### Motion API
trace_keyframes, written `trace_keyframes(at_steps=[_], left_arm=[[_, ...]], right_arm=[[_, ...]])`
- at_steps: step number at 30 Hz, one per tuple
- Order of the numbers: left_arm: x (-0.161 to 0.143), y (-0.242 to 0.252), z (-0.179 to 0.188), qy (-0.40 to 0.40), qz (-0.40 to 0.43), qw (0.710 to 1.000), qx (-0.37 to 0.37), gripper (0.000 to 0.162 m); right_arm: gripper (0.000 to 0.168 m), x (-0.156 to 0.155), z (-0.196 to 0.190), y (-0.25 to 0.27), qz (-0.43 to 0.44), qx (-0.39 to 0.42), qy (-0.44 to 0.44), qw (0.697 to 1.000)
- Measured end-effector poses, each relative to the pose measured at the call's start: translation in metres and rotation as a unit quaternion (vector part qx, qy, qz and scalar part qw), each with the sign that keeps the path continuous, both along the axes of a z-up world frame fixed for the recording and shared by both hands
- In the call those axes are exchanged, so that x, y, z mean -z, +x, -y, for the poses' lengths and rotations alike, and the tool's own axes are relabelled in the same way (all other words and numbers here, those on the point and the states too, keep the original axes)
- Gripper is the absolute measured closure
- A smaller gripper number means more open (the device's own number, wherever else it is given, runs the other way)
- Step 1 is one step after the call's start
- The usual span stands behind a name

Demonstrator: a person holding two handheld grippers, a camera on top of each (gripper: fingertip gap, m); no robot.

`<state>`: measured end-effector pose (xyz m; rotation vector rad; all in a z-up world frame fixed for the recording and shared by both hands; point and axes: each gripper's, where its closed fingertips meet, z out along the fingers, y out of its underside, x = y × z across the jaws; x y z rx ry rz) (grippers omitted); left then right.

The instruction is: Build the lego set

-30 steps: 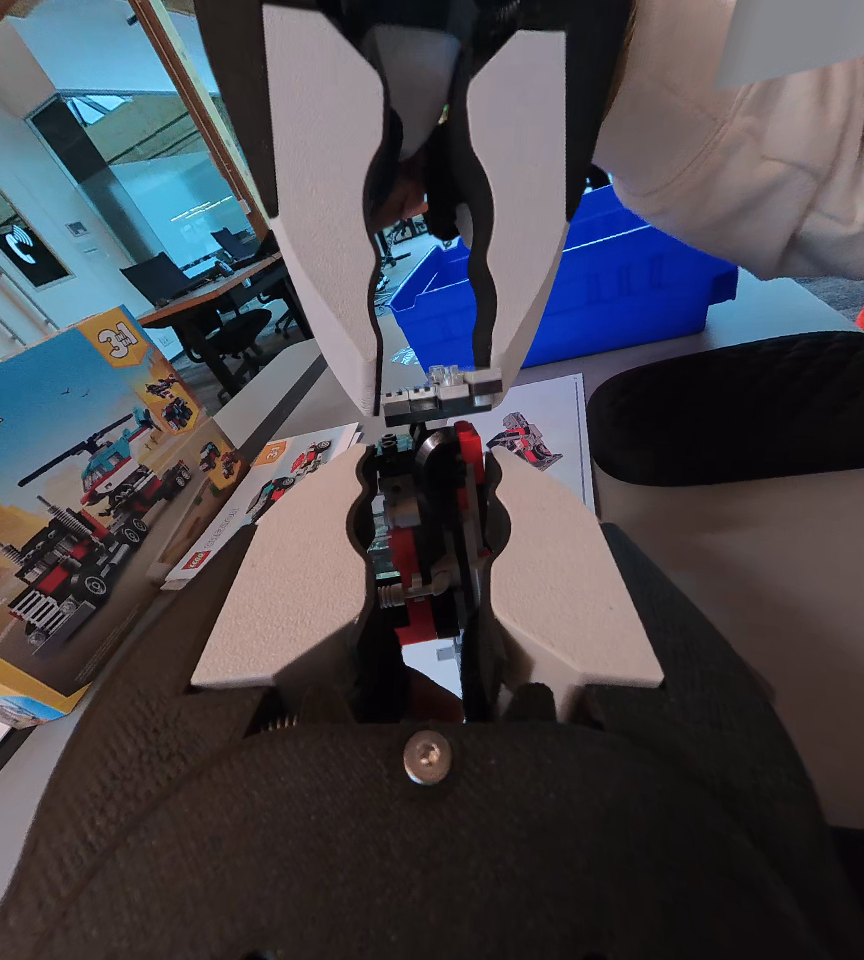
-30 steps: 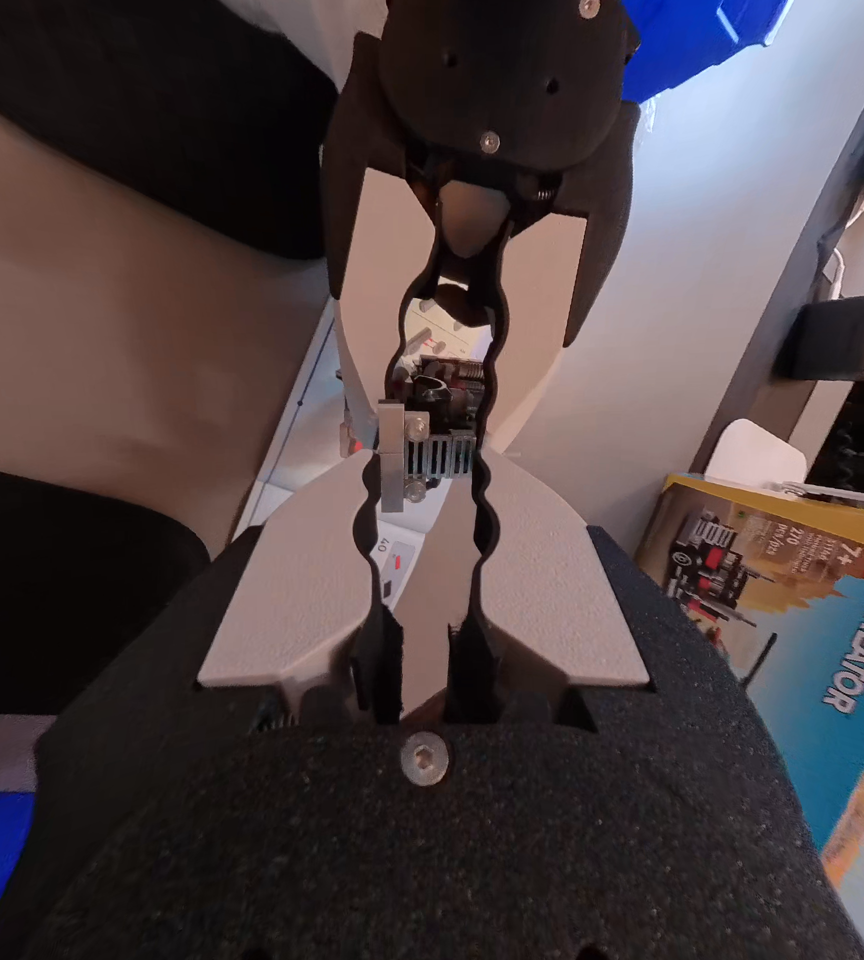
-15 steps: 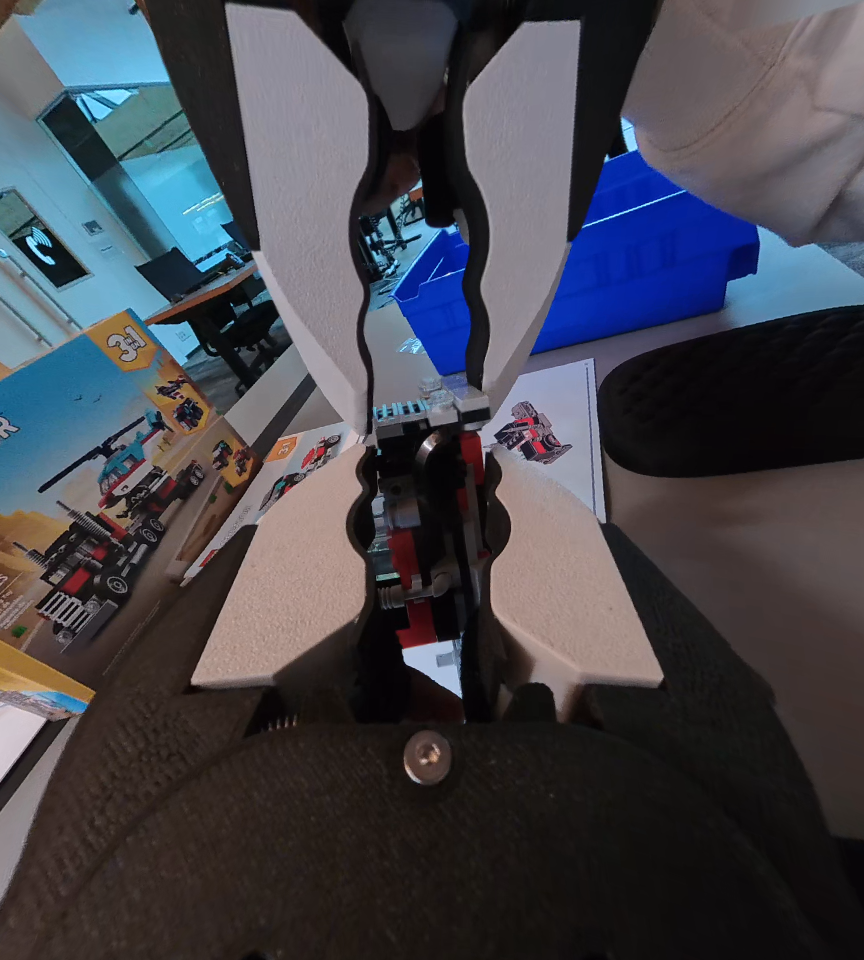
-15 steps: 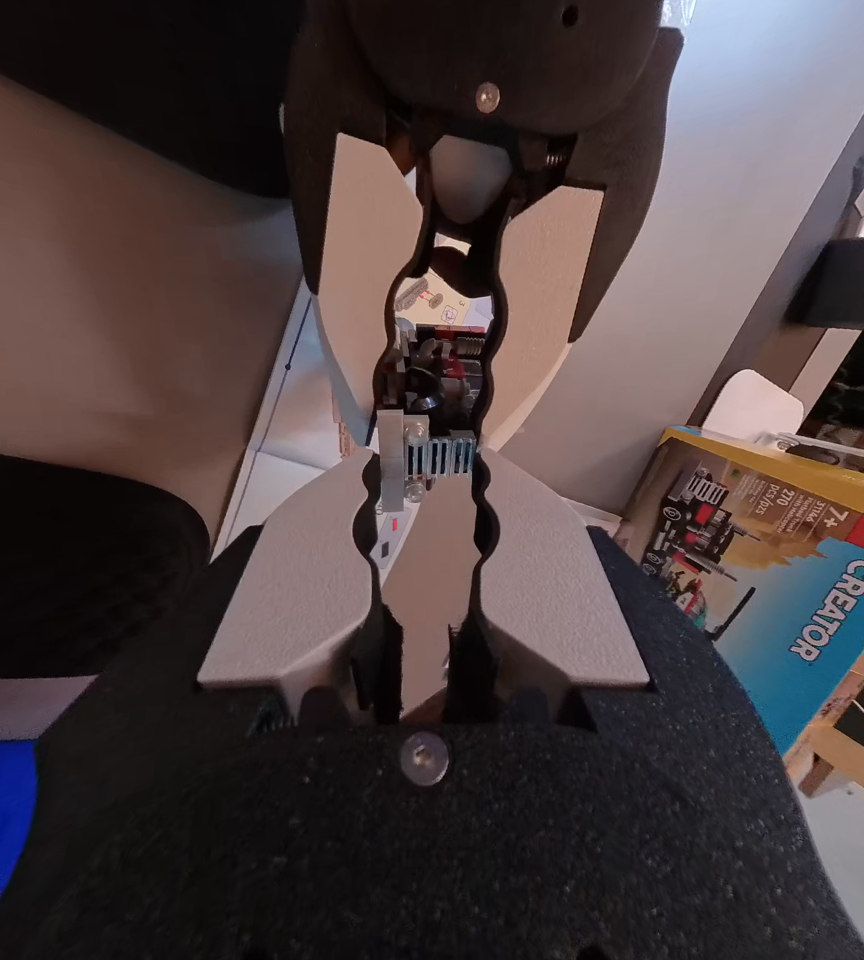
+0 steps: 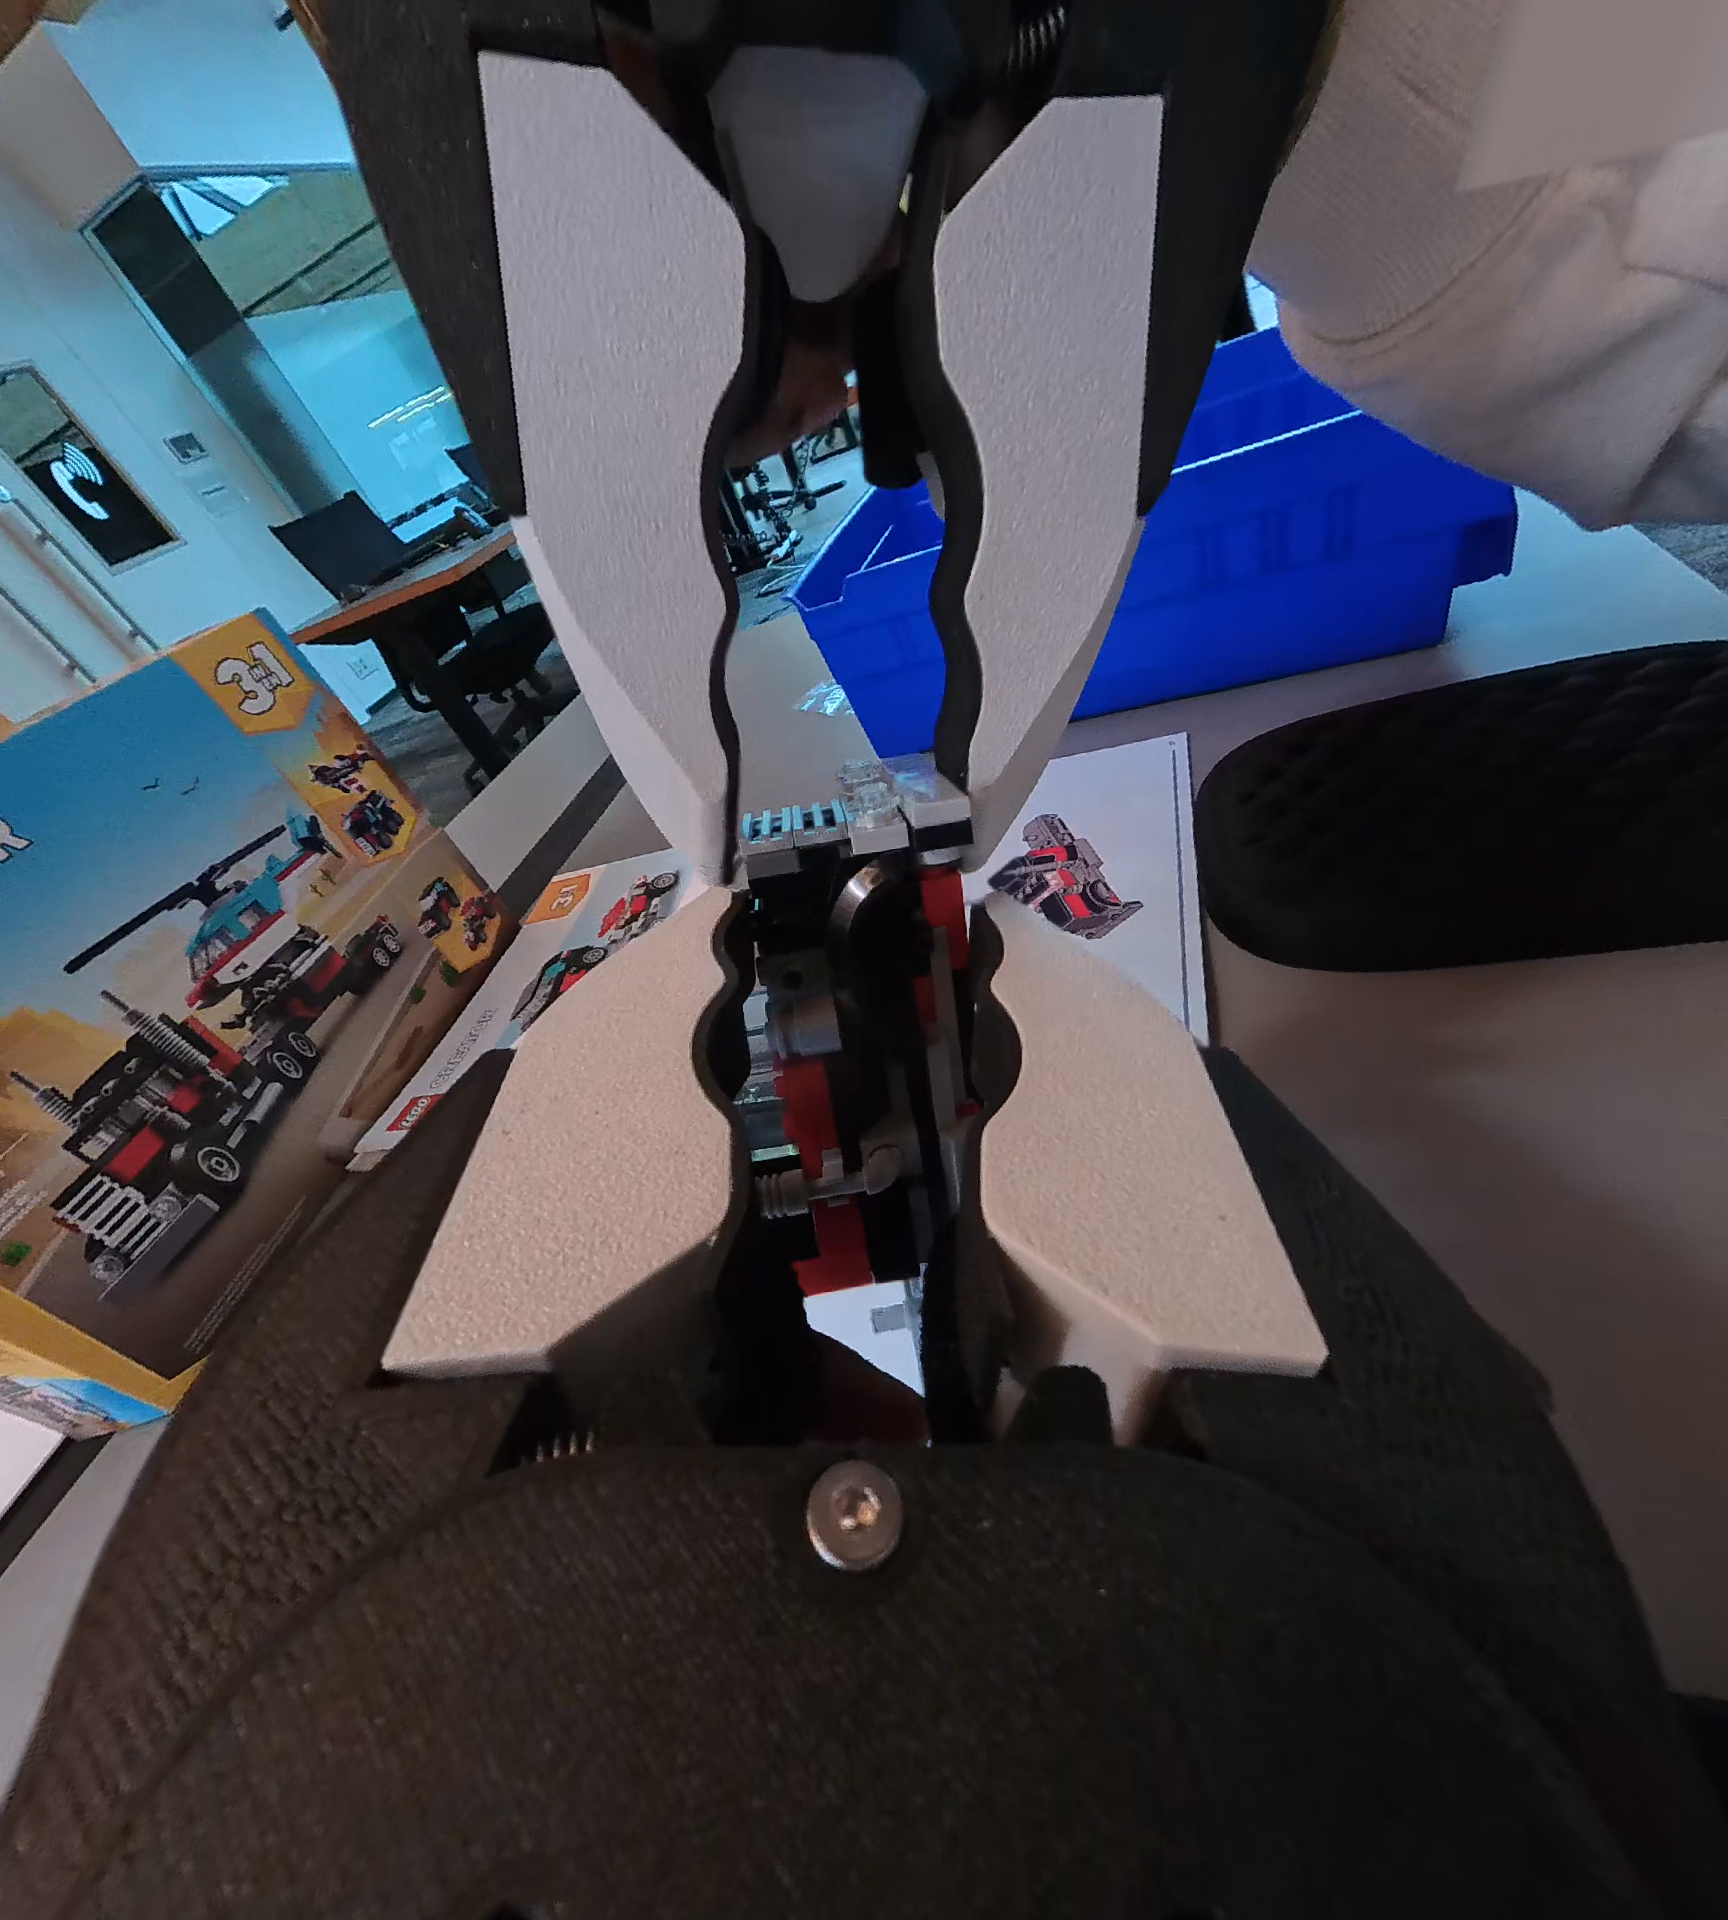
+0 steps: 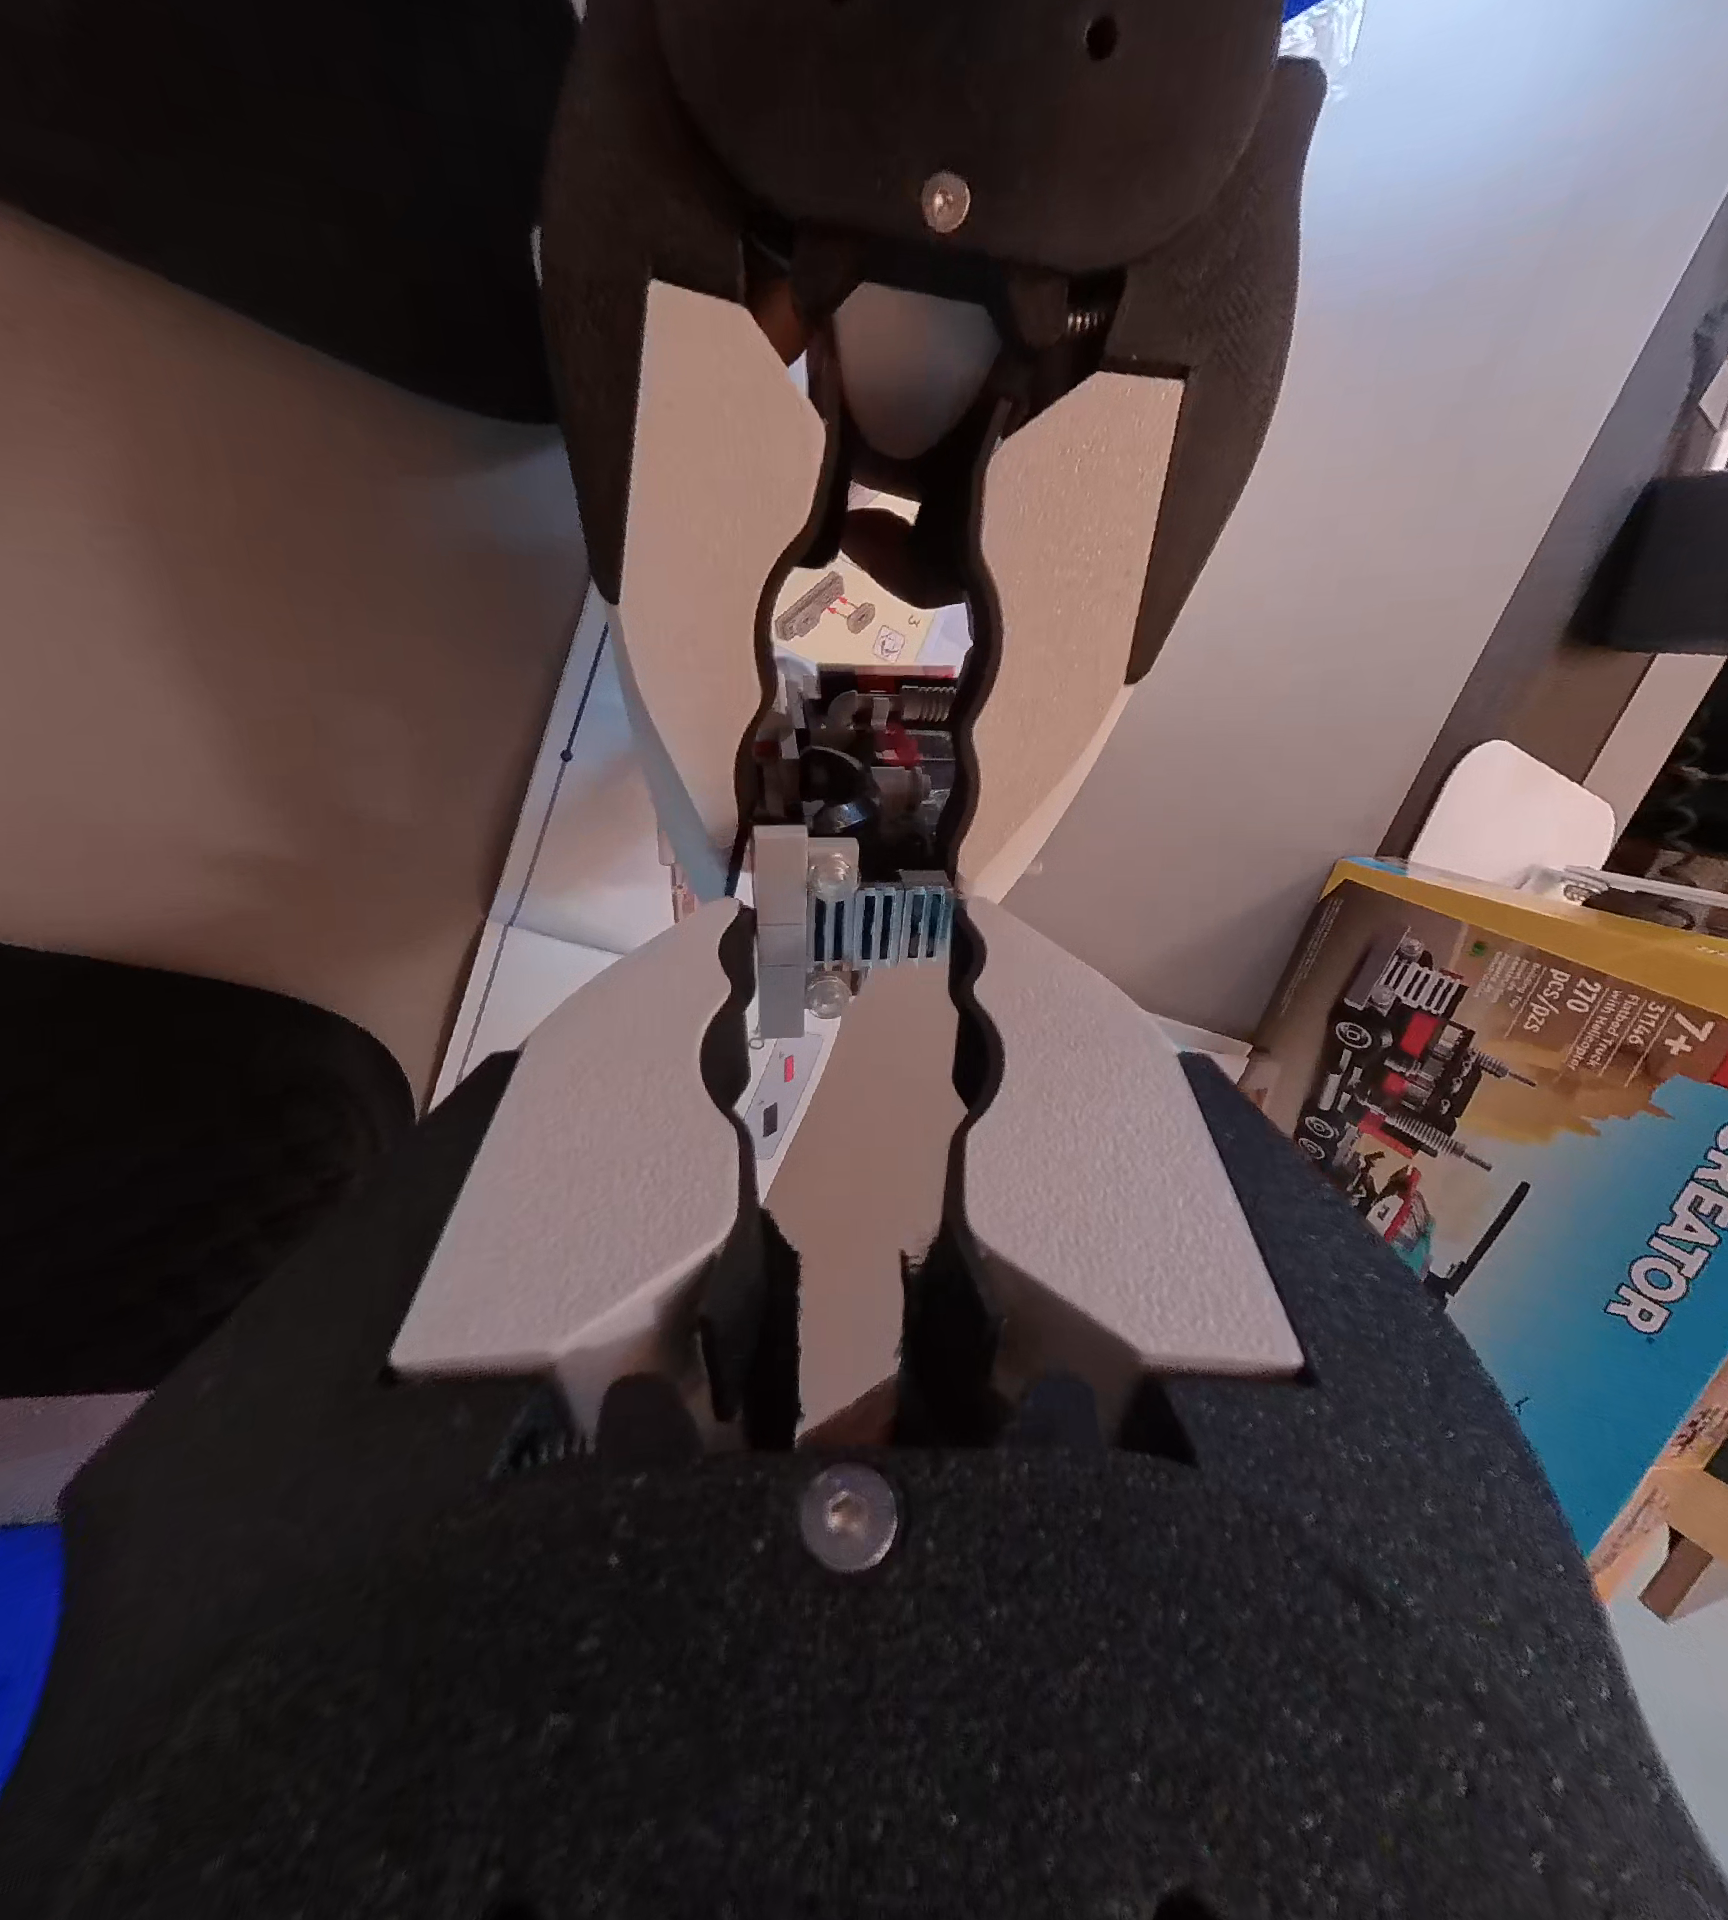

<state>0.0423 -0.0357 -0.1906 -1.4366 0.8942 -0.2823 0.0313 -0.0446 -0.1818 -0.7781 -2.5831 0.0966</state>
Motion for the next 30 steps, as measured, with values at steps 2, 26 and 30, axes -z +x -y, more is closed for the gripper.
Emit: trace_keyframes(at_steps=[2, 26, 30], left_arm=[[-0.004, 0.001, 0.002, 0.000, 0.017, 1.000, 0.008, 0.122], [-0.045, -0.030, 0.006, -0.045, 0.233, 0.971, 0.036, 0.123], [-0.045, -0.030, 0.005, 0.003, 0.181, 0.984, 0.002, 0.123]], right_arm=[[0.123, -0.003, -0.001, -0.002, -0.015, 0.003, -0.005, 1.000], [0.108, -0.048, 0.013, -0.008, -0.441, -0.074, 0.000, 0.894], [0.112, -0.052, 0.018, -0.006, -0.442, -0.046, -0.119, 0.888]])
